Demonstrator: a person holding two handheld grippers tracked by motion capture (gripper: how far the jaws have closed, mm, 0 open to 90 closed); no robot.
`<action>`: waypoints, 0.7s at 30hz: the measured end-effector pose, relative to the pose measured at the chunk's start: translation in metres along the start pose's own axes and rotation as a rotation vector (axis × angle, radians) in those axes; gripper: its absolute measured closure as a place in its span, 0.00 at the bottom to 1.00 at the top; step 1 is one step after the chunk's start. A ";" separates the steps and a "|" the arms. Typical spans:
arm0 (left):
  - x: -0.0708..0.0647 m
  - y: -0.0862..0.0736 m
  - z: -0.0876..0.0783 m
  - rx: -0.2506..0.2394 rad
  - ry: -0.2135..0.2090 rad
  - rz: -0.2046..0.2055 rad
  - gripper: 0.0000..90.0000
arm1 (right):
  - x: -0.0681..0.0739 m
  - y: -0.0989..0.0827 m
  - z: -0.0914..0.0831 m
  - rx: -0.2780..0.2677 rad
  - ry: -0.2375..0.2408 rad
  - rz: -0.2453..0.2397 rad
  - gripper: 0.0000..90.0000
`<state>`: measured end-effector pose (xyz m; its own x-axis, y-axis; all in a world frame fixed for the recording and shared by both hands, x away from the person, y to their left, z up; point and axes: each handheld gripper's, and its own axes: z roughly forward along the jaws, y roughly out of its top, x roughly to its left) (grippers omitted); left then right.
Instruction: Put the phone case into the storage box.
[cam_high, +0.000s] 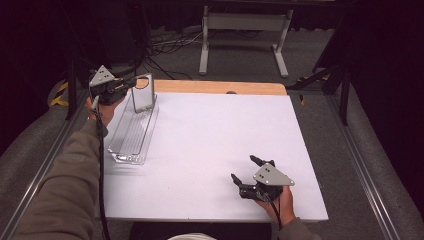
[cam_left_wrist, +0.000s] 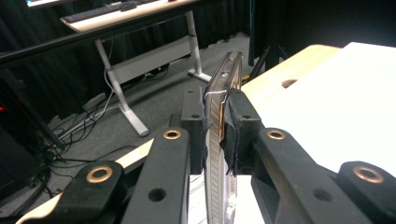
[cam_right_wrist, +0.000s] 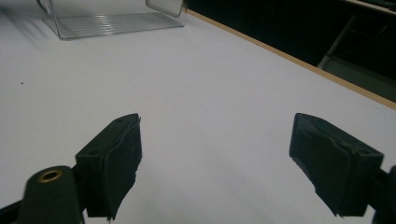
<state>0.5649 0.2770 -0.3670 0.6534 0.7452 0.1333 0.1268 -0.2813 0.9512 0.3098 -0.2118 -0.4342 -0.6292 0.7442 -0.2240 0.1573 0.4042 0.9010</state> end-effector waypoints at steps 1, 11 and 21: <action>0.001 -0.001 0.002 0.004 -0.001 0.001 0.89 | 0.000 -0.001 0.000 0.000 -0.003 0.001 0.20; 0.007 -0.004 0.012 -0.002 0.041 -0.021 0.88 | 0.002 -0.006 0.001 0.020 0.002 0.010 0.20; 0.007 -0.003 0.020 0.039 0.126 0.036 0.83 | 0.004 -0.007 0.006 0.030 0.021 0.007 0.20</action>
<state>0.5845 0.2711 -0.3742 0.5598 0.8033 0.2034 0.1352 -0.3307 0.9340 0.3109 -0.2088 -0.4433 -0.6441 0.7356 -0.2098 0.1841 0.4153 0.8909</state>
